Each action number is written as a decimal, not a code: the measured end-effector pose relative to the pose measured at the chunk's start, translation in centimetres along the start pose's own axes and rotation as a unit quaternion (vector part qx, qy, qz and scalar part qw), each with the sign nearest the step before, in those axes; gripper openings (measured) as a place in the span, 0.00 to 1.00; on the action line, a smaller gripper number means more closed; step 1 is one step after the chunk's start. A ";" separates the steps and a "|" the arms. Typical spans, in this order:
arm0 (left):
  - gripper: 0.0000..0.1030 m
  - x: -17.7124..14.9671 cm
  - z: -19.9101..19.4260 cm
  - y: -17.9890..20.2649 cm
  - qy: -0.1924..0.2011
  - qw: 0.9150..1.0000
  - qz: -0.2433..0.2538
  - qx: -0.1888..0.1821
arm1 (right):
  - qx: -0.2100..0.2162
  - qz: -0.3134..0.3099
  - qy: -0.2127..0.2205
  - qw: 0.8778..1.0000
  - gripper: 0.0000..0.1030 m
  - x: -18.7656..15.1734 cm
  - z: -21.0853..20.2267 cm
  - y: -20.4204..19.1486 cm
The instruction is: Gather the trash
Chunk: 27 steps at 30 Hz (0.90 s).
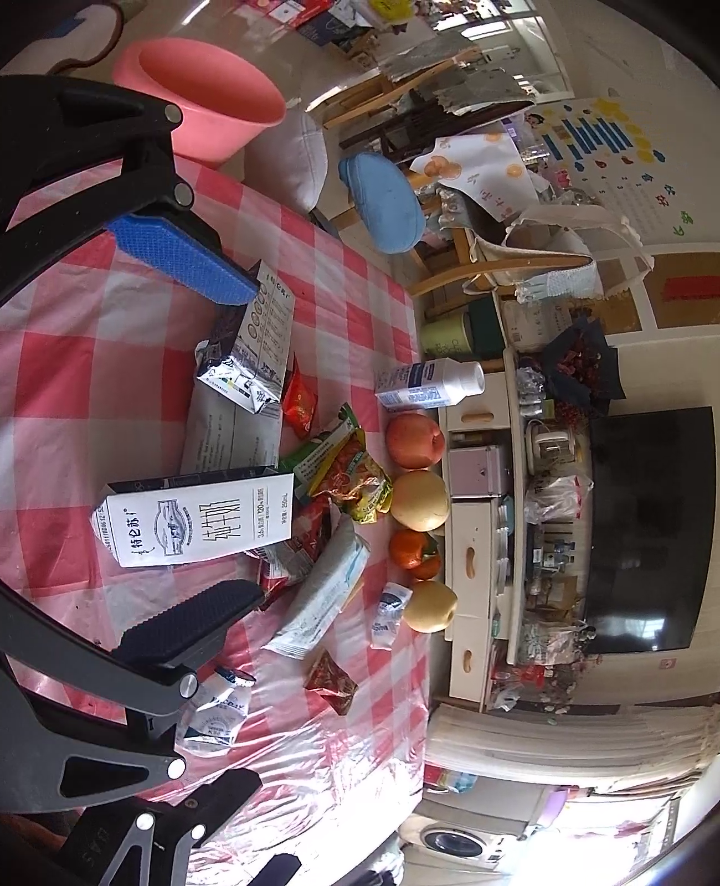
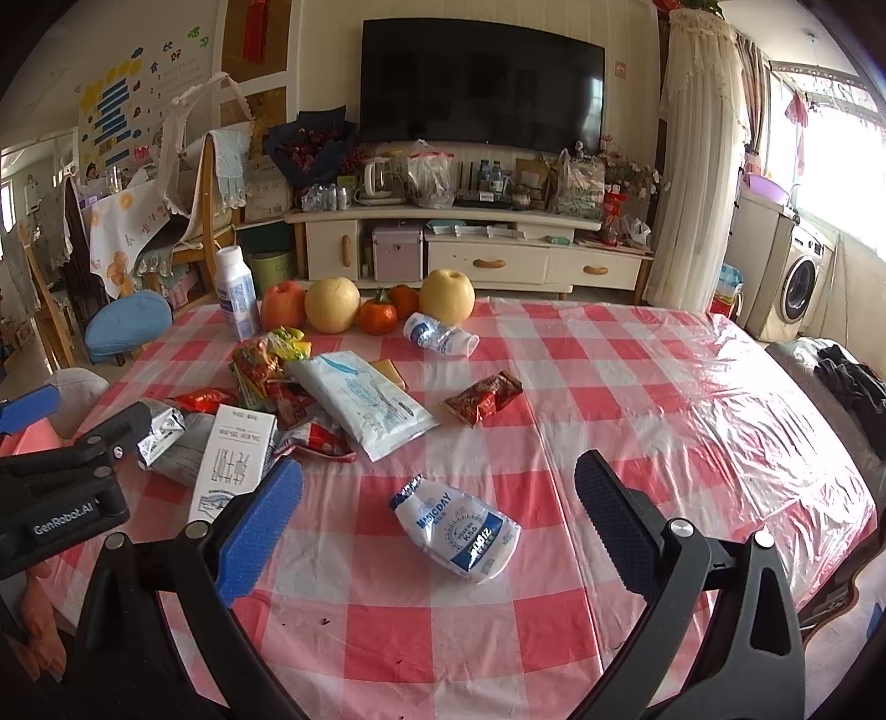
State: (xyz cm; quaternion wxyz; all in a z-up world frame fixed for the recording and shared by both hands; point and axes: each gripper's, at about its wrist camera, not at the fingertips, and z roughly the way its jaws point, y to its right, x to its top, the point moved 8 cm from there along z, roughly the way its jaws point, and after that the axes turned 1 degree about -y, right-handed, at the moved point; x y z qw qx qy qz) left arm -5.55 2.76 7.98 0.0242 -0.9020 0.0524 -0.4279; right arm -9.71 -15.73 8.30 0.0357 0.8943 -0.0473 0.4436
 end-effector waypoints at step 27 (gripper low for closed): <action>0.95 -0.9 1.4 1.3 -0.021 0.999 0.038 0.020 | 0.063 0.002 -0.038 0.997 0.96 -2.2 5.0 0.7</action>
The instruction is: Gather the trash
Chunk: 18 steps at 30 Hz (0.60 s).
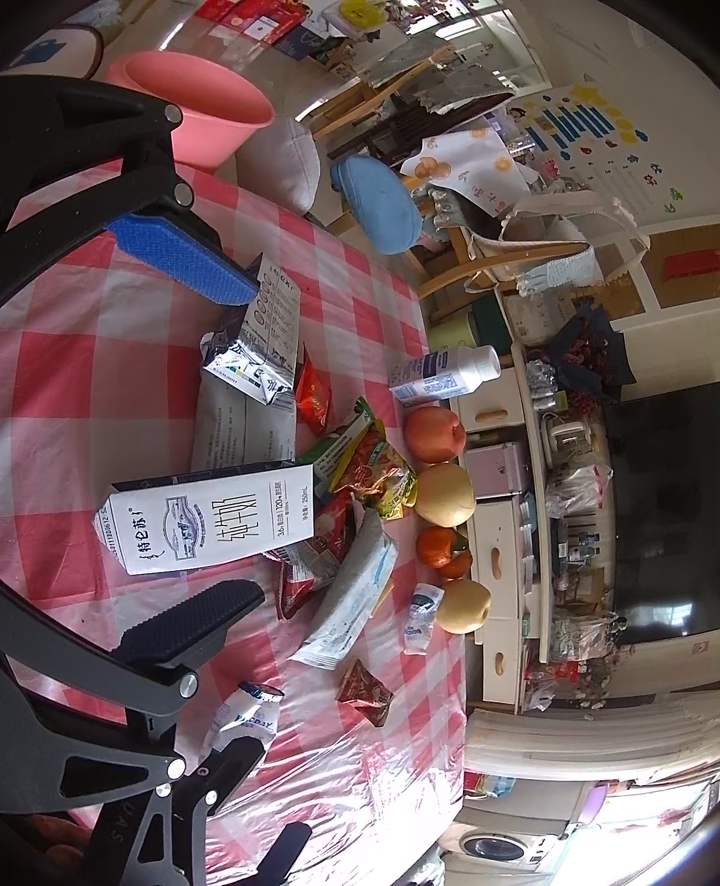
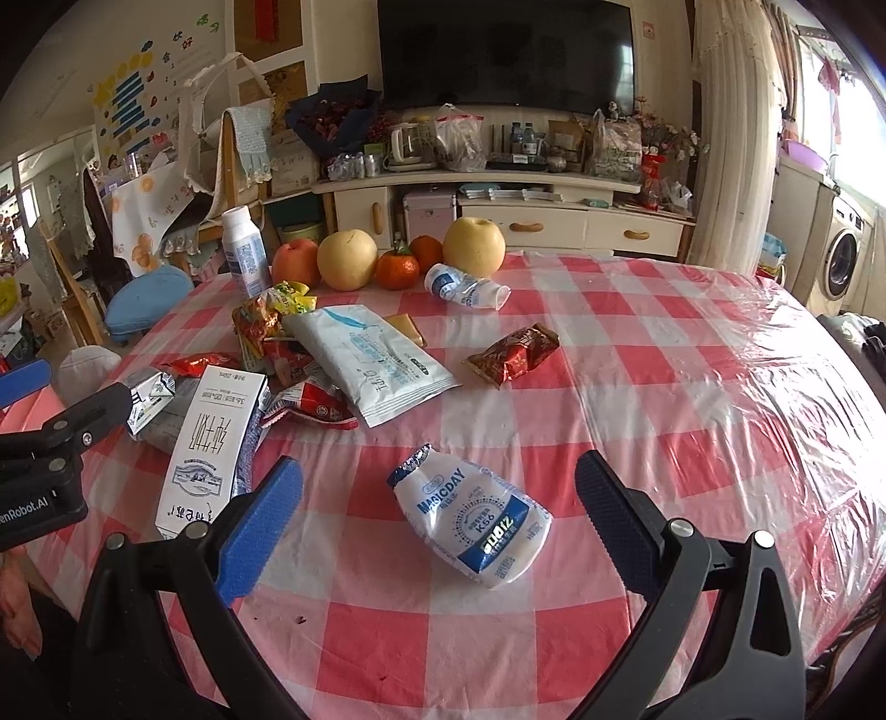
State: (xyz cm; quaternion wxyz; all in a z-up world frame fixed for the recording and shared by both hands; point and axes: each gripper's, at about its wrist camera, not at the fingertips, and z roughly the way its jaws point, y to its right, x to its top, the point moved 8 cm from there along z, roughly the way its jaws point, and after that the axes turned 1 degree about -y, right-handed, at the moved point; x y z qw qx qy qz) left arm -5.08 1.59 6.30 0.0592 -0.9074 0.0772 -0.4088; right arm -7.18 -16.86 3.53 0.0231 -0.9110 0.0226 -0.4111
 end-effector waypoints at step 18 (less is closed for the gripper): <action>0.95 -1.2 2.0 1.0 -0.038 0.999 0.009 -0.003 | 0.071 0.020 -0.016 0.997 0.96 0.9 1.9 -0.2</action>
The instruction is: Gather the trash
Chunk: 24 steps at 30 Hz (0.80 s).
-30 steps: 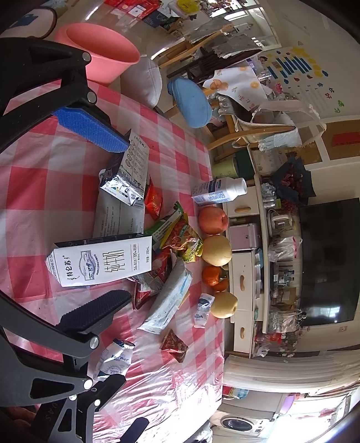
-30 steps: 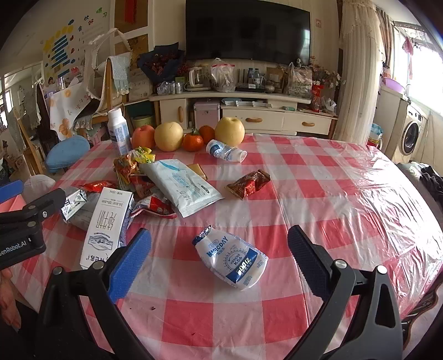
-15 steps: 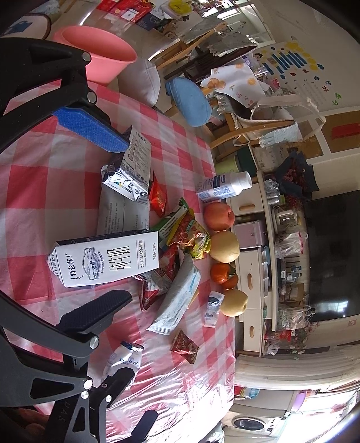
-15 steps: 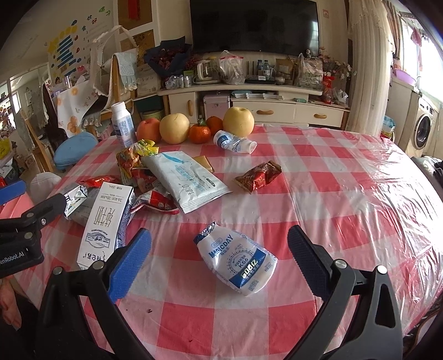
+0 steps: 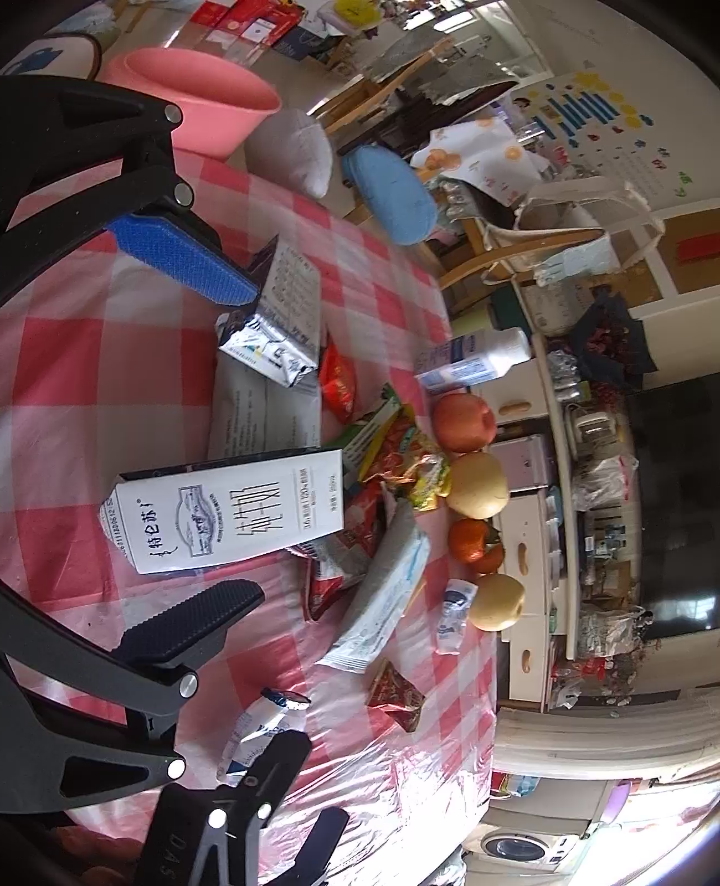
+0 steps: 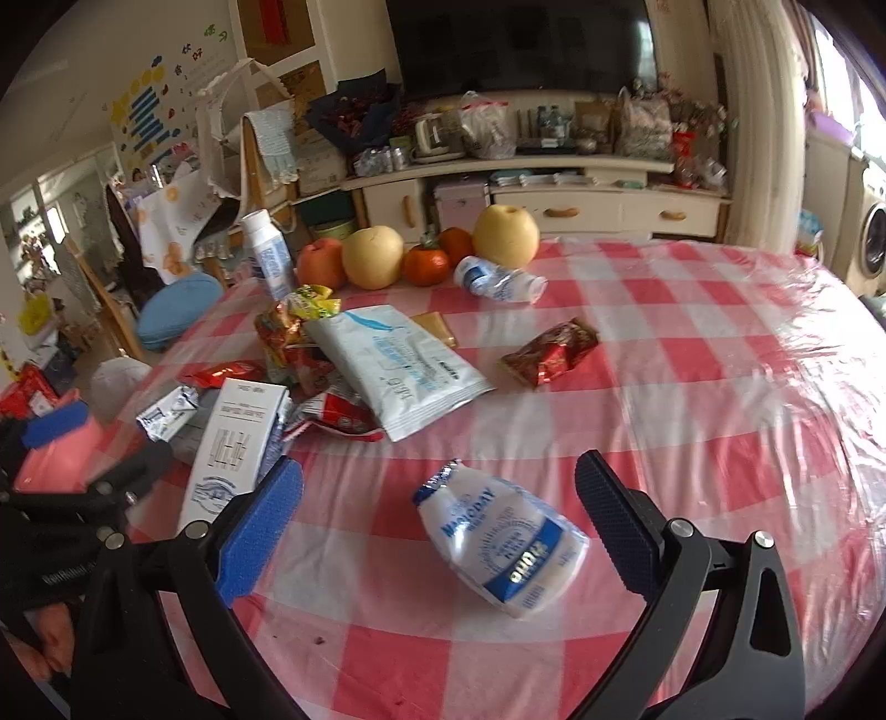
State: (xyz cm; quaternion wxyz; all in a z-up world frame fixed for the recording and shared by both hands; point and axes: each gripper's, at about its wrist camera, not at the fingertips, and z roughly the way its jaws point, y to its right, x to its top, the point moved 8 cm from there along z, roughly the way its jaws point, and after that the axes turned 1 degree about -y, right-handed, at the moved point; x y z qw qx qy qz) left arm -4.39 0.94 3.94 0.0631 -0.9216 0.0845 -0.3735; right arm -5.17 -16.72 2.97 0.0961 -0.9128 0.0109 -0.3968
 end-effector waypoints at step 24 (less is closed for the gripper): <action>0.95 -1.6 7.2 2.1 -0.103 0.994 -0.030 -0.017 | 0.094 -0.010 -0.083 0.992 0.96 4.5 10.9 -0.9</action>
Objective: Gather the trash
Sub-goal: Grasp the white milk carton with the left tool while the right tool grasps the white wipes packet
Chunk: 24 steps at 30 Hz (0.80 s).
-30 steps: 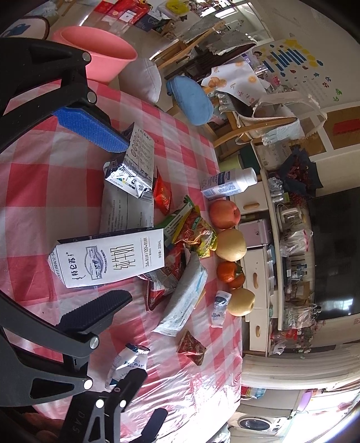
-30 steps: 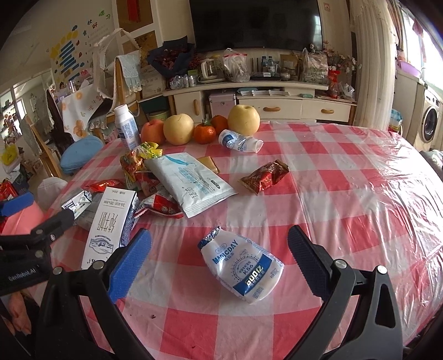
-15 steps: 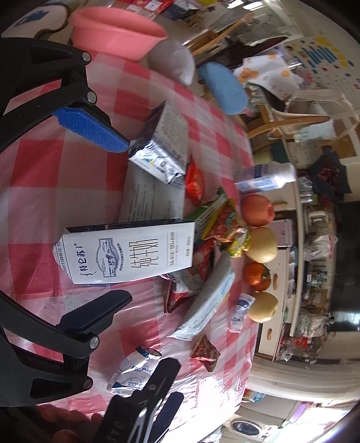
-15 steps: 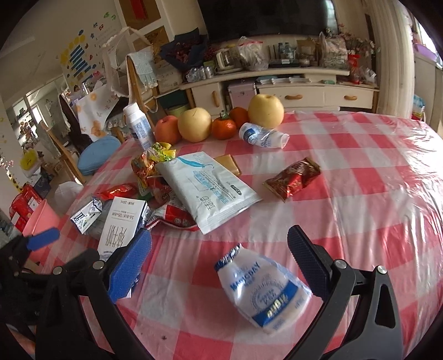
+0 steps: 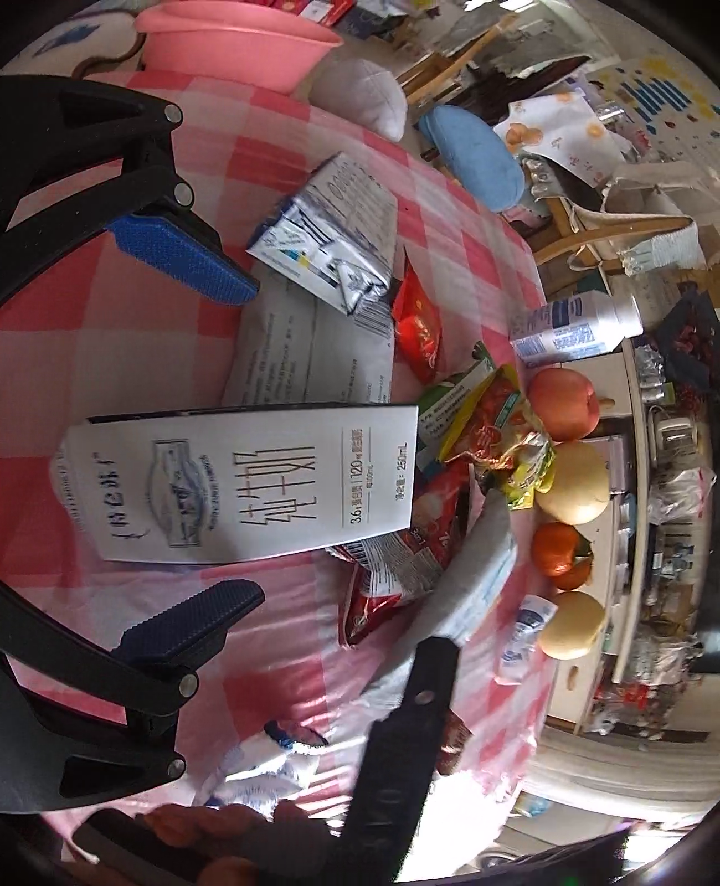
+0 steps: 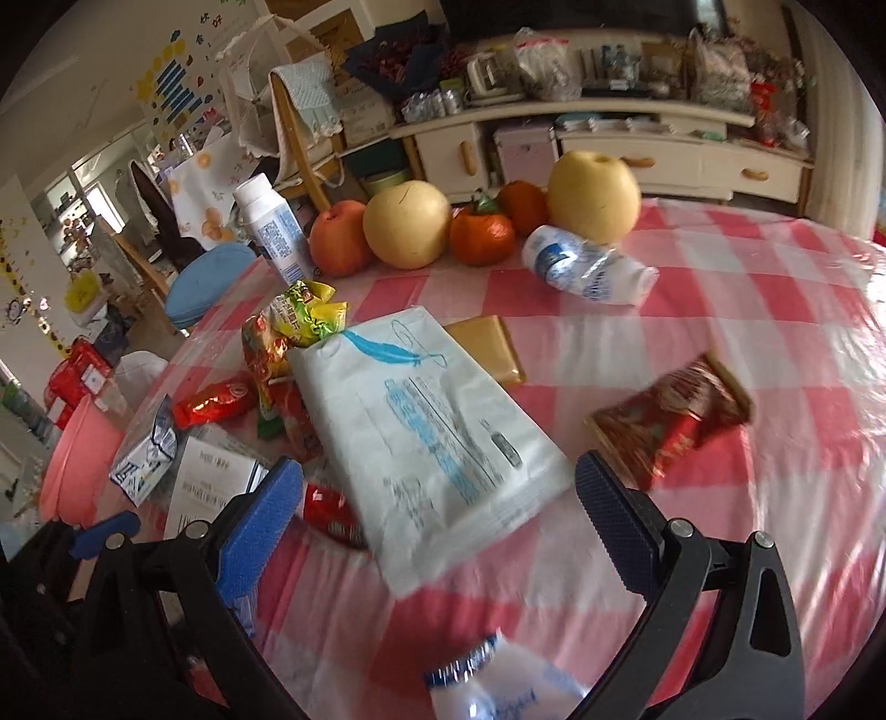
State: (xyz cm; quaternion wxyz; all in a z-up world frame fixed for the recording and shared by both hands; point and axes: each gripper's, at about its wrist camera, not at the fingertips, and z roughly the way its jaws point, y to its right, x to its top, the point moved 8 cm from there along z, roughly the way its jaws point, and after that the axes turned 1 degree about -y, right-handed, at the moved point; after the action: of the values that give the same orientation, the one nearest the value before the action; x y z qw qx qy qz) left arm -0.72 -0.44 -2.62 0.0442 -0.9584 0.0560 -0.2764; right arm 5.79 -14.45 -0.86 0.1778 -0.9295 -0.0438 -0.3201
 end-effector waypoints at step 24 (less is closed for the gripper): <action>0.53 1.2 2.0 -0.9 -0.027 0.999 -0.023 -0.035 | 0.004 -0.050 -0.060 0.997 0.95 0.6 4.2 -1.0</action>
State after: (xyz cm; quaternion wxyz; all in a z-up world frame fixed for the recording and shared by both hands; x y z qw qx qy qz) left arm 1.43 0.42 -3.53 0.0052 -0.9675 0.0423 -0.2492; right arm 8.50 -12.02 -3.30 0.1624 -0.9429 -0.1017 -0.2724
